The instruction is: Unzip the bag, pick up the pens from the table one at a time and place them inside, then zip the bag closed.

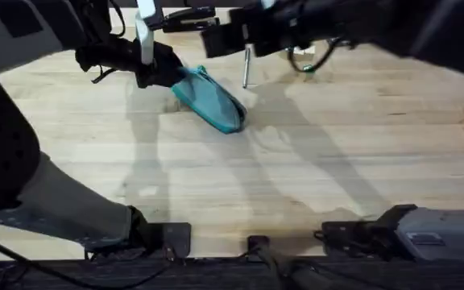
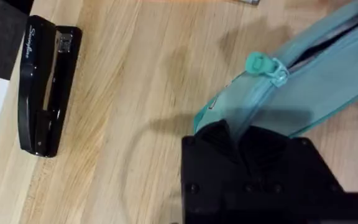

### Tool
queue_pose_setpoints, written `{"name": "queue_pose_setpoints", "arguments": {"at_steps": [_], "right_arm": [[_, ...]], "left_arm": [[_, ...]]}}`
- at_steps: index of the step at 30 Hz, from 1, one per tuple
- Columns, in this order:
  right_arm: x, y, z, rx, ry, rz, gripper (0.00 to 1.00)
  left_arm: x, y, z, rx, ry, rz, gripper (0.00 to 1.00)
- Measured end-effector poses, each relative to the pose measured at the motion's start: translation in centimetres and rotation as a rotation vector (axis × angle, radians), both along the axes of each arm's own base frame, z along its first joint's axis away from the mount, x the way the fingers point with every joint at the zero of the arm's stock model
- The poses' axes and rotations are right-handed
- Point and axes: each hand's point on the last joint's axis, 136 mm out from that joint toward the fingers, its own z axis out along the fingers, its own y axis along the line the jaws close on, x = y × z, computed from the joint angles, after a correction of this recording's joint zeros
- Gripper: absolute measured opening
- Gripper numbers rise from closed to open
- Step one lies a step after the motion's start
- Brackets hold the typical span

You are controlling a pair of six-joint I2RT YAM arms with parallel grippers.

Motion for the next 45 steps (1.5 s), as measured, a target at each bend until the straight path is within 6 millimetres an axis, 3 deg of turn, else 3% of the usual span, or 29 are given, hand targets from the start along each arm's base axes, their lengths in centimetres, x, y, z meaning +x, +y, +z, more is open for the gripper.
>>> {"name": "queue_pose_setpoints", "arguments": {"at_steps": [4, 7, 8, 9, 21, 26, 29, 35, 38, 43, 45], "right_arm": [[-1.1, -1.7, 2.7, -0.008, -0.066, 0.013, 0.996], [-1.8, -2.1, 4.0, -0.015, -0.105, 0.033, 0.997], [-2.1, -2.3, 4.4, -0.021, -0.121, 0.043, 0.998], [-2.1, -2.3, 4.4, -0.025, -0.121, 0.046, 0.998], [-2.2, -2.3, 4.2, -0.031, -0.117, 0.050, 0.998], [-2.5, -2.1, 4.2, -0.024, -0.114, 0.063, 0.998], [-3.0, -1.4, 4.2, -0.016, -0.108, 0.089, 0.998], [-3.6, 0.1, 2.9, -0.025, -0.076, 0.134, 0.963], [-3.9, 1.0, 1.7, -0.040, -0.052, 0.158, 0.762], [-3.9, 2.2, -0.4, -0.062, -0.008, 0.186, 0.089], [-3.8, 2.5, -1.1, -0.069, 0.004, 0.190, 0.039]], "left_arm": [[0.0, 0.0, 0.0, 0.000, 0.000, -0.001, 0.059], [0.0, -0.2, 0.1, -0.010, -0.004, -0.007, 0.493], [-0.1, -0.4, 0.2, -0.020, -0.002, -0.011, 0.943], [-0.1, -0.5, 0.3, -0.023, -0.003, -0.012, 0.979], [-0.1, -0.4, 0.2, -0.018, -0.001, -0.010, 0.992], [-1.0, 0.3, -0.2, 0.010, 0.049, 0.012, 0.992], [-1.3, 1.5, 1.3, 0.025, 0.024, 0.045, 0.992], [-2.7, 4.9, 6.5, 0.048, -0.071, 0.149, 0.992], [-3.6, 6.4, 8.2, 0.056, -0.098, 0.203, 0.992], [-4.9, 8.3, 10.0, 0.067, -0.127, 0.269, 0.992], [-5.4, 8.6, 10.6, 0.066, -0.139, 0.276, 0.992]]}}
